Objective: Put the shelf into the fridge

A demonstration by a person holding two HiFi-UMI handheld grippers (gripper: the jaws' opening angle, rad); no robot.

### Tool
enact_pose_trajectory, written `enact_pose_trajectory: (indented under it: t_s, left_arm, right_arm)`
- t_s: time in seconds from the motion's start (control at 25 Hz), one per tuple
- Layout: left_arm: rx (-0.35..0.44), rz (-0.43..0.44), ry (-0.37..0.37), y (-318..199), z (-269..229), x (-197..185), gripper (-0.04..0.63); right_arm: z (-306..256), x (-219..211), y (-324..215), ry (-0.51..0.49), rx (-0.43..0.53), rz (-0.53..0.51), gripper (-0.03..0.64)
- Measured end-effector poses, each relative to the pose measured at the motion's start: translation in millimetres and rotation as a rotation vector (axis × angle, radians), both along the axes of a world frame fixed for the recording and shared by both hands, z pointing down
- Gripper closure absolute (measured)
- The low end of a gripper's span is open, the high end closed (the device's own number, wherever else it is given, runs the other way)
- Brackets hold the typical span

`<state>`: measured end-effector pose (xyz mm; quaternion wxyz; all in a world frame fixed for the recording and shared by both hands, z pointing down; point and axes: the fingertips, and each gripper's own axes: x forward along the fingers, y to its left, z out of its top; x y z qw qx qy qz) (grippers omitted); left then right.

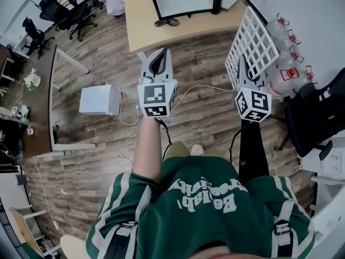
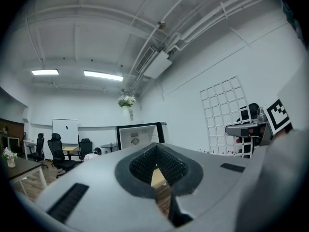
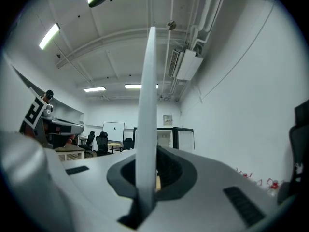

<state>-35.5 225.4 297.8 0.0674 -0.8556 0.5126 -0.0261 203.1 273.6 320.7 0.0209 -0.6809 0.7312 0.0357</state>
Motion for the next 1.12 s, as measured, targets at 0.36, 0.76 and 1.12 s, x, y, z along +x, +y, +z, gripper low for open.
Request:
enact_pose_trajectory:
  t_s: [0.36, 0.76, 1.12]
  left_arm:
    - [0.008, 0.024, -0.006, -58, 1, 14, 0.597]
    - [0.035, 0.058, 0.004, -172, -5, 25, 0.597]
    - [0.038, 0.072, 0.005, -298, -10, 18, 0.597]
  right_arm:
    - [-1, 10, -55, 0.007, 0.013, 0.012, 0.595]
    - [-3, 7, -164, 0.036, 0.020, 0.024, 0.595]
    - [-14, 2, -286, 0.056, 0.023, 0.041, 0.595]
